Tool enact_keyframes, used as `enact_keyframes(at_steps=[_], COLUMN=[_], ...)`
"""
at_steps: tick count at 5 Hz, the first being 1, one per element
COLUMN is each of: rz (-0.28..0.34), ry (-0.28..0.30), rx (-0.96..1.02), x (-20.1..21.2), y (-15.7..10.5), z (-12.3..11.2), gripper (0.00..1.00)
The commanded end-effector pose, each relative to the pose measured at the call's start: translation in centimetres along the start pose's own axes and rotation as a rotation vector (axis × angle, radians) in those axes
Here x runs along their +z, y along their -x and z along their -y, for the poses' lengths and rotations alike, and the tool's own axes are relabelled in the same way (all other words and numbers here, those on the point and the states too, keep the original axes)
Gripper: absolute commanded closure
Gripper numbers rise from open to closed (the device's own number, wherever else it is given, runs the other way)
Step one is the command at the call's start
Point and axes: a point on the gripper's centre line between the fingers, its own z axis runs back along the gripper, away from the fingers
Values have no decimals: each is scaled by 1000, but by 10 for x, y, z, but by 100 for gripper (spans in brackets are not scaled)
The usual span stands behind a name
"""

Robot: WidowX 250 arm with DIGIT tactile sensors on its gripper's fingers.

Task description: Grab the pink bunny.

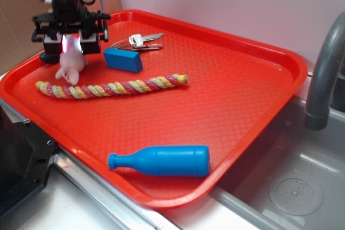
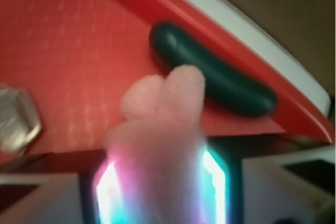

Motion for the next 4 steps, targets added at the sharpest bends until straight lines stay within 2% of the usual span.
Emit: enact_keyframes(at_steps=[1,2,3,4], rz=[-7,-80,-106,-105], ry=[282,405,469,485], rx=[-188,-322,-358,-371], x=[123,161,184,187], y=[16,31,36,41], z=[11,9,0,-3], gripper=[100,100,100,100])
